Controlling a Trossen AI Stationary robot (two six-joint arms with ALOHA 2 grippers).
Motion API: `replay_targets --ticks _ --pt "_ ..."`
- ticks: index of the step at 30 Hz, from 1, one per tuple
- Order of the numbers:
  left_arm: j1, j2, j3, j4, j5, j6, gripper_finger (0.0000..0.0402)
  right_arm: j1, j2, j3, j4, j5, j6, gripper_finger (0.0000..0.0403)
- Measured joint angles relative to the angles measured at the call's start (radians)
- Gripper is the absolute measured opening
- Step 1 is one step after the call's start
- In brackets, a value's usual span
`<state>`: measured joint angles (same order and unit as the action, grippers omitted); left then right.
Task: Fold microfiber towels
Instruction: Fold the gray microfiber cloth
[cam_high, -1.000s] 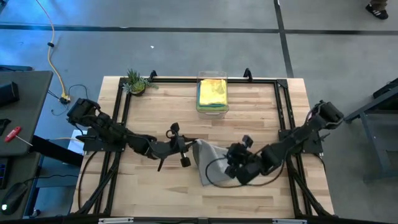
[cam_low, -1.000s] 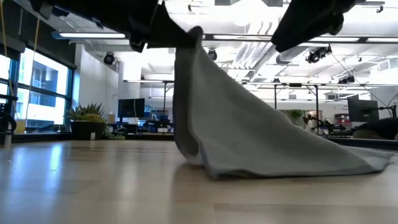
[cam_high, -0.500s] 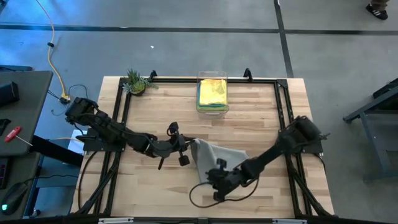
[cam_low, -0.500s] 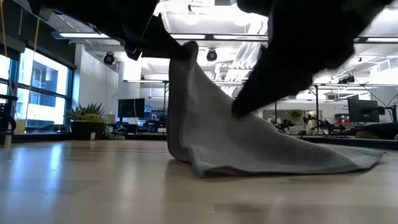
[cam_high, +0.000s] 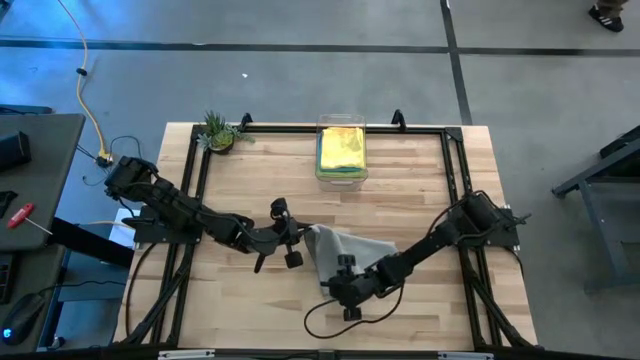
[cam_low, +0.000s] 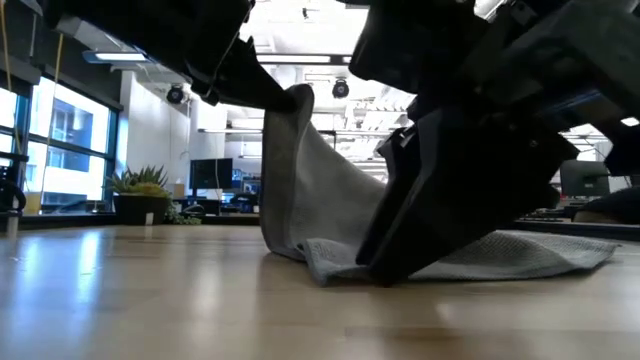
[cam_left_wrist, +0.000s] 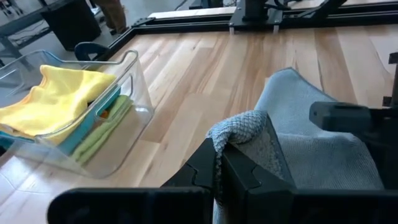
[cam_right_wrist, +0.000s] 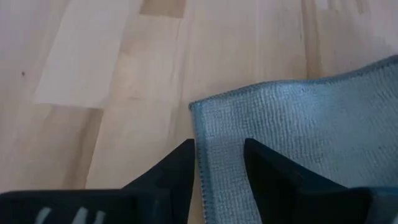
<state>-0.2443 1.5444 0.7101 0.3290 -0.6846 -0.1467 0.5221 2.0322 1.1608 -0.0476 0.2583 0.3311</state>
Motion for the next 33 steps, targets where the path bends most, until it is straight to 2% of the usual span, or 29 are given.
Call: replay_targets --ticks 3,6,13,17,20,25,33 --pt "0.000 0.000 0.000 0.000 0.000 0.000 0.0000 0.000 0.007 0.001 0.003 -0.005 -0.030 0.0131" --pt "0.000 0.000 0.000 -0.004 0.000 0.000 0.0000 0.003 0.010 0.002 0.002 0.011 -0.043 0.0112" --pt "0.002 0.000 0.000 -0.027 -0.002 0.000 0.0000 0.003 0.012 0.003 -0.005 0.020 -0.045 0.0010" --pt "0.002 0.000 0.000 -0.057 -0.007 -0.008 0.0000 0.009 0.002 0.001 -0.012 0.026 -0.029 0.0016" --pt "0.000 -0.007 0.000 -0.096 -0.008 -0.028 0.0000 0.018 -0.028 -0.002 -0.051 0.024 -0.004 0.0006" --pt "-0.014 -0.024 0.000 -0.132 -0.009 -0.038 0.0000 0.043 -0.122 -0.001 -0.130 0.053 0.058 0.0005" --pt "-0.081 -0.081 -0.001 -0.189 -0.049 -0.088 0.0000 0.103 -0.275 -0.001 -0.251 0.209 0.154 0.0001"
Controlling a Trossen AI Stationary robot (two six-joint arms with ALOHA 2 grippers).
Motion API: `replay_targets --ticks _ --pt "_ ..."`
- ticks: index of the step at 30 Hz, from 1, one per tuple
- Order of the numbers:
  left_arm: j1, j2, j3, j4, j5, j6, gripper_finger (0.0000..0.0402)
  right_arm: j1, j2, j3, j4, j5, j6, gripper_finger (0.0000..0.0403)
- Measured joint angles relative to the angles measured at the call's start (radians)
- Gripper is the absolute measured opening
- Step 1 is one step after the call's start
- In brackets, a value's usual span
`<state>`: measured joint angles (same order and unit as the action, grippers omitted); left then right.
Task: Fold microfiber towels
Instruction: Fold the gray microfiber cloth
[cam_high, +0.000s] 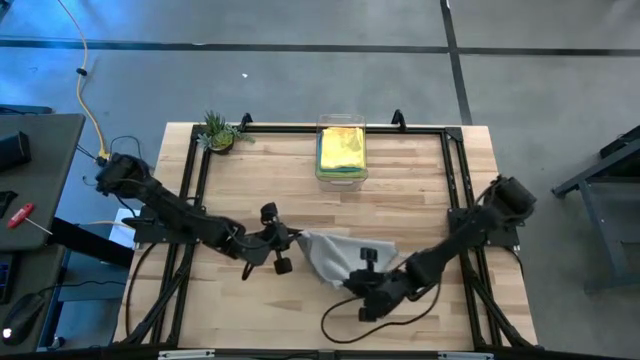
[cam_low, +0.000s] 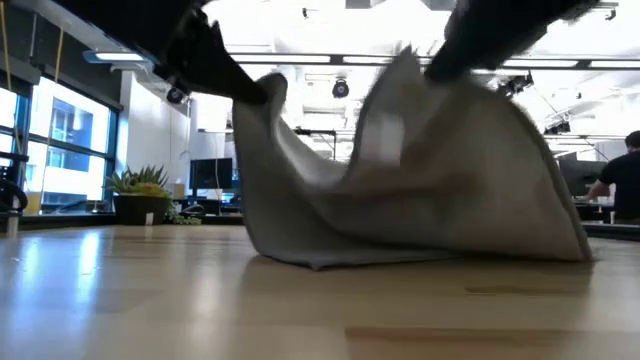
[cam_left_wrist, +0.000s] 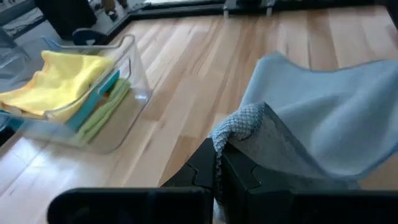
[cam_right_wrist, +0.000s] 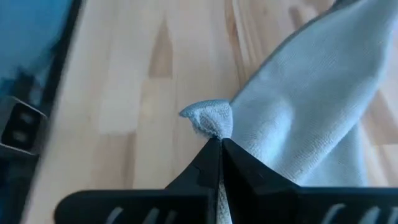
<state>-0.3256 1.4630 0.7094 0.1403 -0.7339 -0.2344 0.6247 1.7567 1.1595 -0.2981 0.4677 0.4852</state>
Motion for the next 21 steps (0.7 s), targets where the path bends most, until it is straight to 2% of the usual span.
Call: replay_targets --ticks 6,14,18,21 --pt "-0.072 -0.067 0.001 -0.052 -0.040 -0.059 0.0000 0.041 -0.077 0.000 0.023 0.093 0.032 0.0001" --pt "-0.212 -0.139 0.003 -0.076 -0.076 -0.152 0.0000 0.071 -0.103 0.003 0.092 0.136 0.147 0.0000" --pt "-0.272 -0.176 0.026 -0.110 -0.142 -0.191 0.0000 0.074 -0.120 0.038 0.047 0.135 0.200 0.0000" --pt "-0.276 -0.220 0.035 -0.161 -0.215 -0.228 0.0000 0.057 -0.161 0.054 -0.036 0.166 0.230 0.0000"
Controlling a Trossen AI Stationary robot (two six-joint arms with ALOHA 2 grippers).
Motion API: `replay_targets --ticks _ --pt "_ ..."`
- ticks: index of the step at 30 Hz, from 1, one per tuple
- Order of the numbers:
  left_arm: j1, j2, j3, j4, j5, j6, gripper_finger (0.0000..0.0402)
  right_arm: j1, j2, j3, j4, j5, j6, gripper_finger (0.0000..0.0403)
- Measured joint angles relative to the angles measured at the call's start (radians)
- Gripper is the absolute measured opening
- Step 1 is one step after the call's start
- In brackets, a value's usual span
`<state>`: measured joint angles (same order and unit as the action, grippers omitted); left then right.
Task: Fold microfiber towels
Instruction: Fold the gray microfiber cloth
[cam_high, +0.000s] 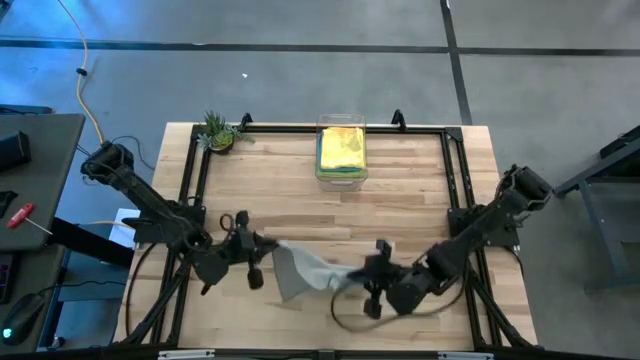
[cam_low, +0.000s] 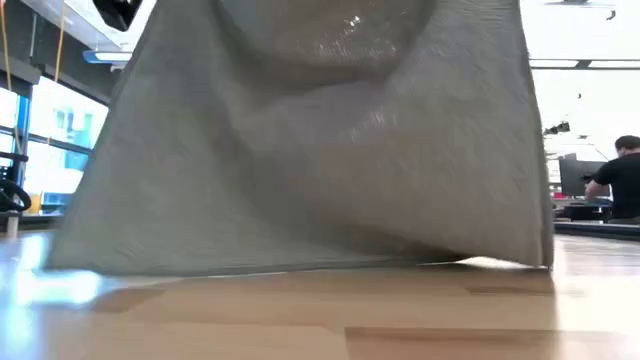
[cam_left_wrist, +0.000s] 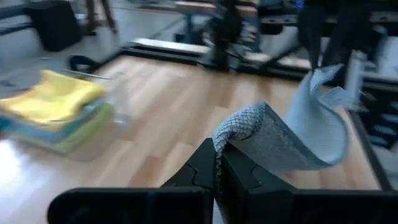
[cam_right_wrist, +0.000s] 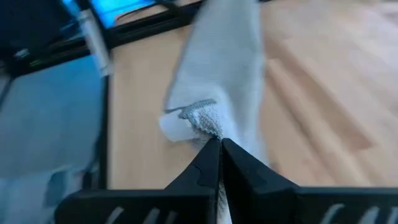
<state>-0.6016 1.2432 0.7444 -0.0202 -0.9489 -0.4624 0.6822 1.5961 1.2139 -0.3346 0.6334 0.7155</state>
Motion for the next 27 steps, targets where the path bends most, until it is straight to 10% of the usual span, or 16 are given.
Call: replay_targets --ticks 9,27 --pt "0.174 -0.044 -0.014 -0.338 -0.066 -0.209 0.0000 -0.180 -0.152 -0.007 -0.338 0.043 0.040 0.0000" --pt "0.398 -0.029 -0.291 -0.023 0.090 -0.142 0.0004 -0.498 -0.140 -0.329 -0.173 -0.104 -0.040 0.0016"
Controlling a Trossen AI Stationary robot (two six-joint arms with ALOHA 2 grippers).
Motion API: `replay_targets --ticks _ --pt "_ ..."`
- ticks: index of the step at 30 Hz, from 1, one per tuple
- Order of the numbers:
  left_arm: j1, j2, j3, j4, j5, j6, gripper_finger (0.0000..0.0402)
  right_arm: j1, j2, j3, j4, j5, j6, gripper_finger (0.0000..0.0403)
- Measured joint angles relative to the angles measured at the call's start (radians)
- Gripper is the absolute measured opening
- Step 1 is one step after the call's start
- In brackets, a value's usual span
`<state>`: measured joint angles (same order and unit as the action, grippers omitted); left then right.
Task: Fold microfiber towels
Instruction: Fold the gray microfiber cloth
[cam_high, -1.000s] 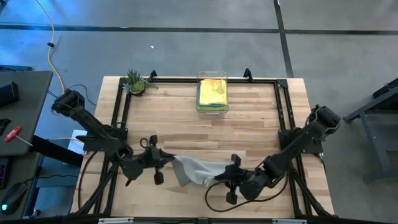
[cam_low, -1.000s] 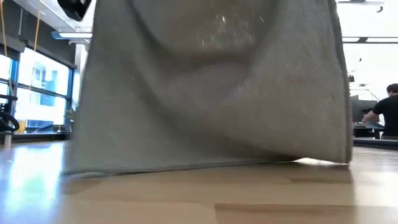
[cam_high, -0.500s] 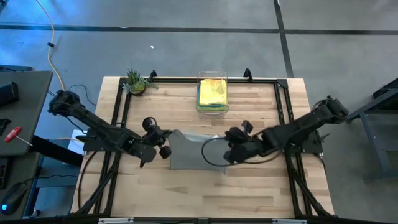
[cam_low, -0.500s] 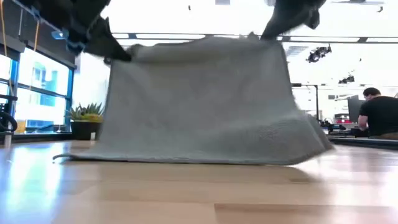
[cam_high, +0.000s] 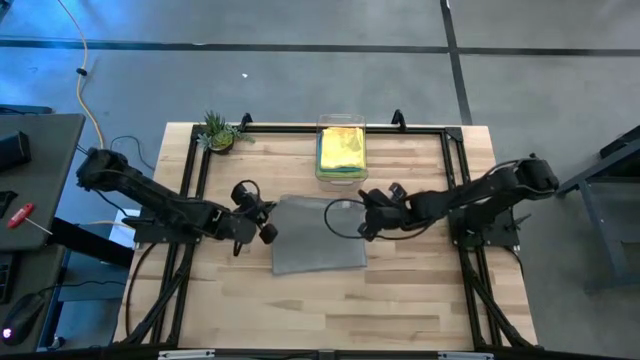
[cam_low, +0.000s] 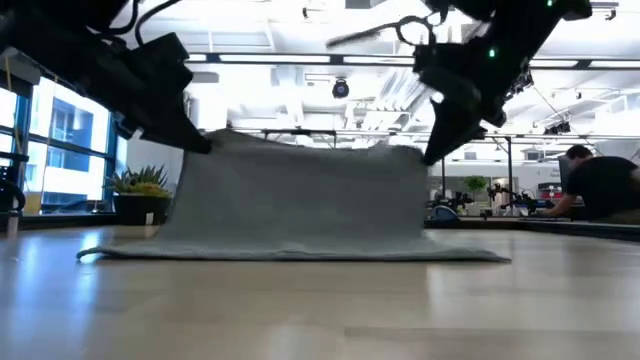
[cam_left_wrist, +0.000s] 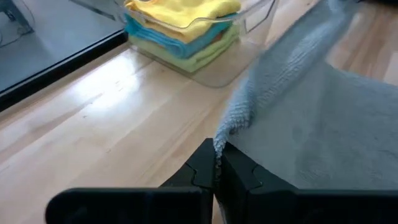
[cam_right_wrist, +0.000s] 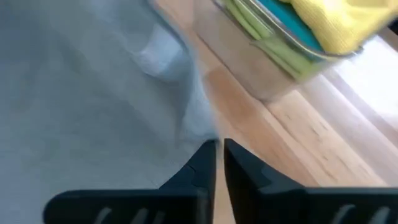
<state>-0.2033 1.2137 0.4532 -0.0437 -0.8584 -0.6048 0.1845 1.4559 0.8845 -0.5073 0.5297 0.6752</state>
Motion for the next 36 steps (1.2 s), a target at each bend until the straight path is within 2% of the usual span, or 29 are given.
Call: replay_targets --ticks 5,10,12,14,17,22,24,27,32,36 --pt "0.014 0.000 -0.002 0.005 0.005 0.042 0.0036 -0.046 0.000 -0.010 -0.008 0.003 -0.018 0.0067" --pt "0.014 0.000 -0.002 0.001 0.052 0.066 0.0095 -0.063 -0.005 0.019 -0.030 0.001 -0.078 0.0116" --pt "0.014 0.000 -0.002 -0.015 0.059 0.067 0.0118 -0.052 -0.006 0.029 -0.025 -0.039 -0.127 0.0123" --pt "0.014 -0.007 -0.002 -0.040 0.061 0.067 0.0137 -0.029 -0.006 0.028 0.013 -0.123 -0.187 0.0121" --pt "0.014 -0.020 -0.002 -0.074 0.100 0.070 0.0149 0.012 0.002 -0.016 0.145 -0.241 -0.228 0.0096" --pt "-0.041 -0.009 -0.002 -0.027 0.332 0.191 0.0123 0.074 0.035 -0.156 0.409 -0.334 -0.207 0.0016" --pt "-0.082 0.020 -0.001 0.002 0.381 0.249 0.0105 0.100 0.066 -0.200 0.504 -0.336 -0.208 0.0008" --pt "-0.142 0.061 -0.001 0.046 0.386 0.287 0.0075 0.126 0.120 -0.223 0.585 -0.332 -0.202 0.0016" --pt "-0.200 0.125 -0.002 0.123 0.376 0.295 0.0031 0.161 0.214 -0.224 0.676 -0.331 -0.200 0.0002" --pt "-0.227 0.161 -0.002 0.176 0.376 0.295 0.0005 0.188 0.242 -0.224 0.668 -0.370 -0.137 0.0003"
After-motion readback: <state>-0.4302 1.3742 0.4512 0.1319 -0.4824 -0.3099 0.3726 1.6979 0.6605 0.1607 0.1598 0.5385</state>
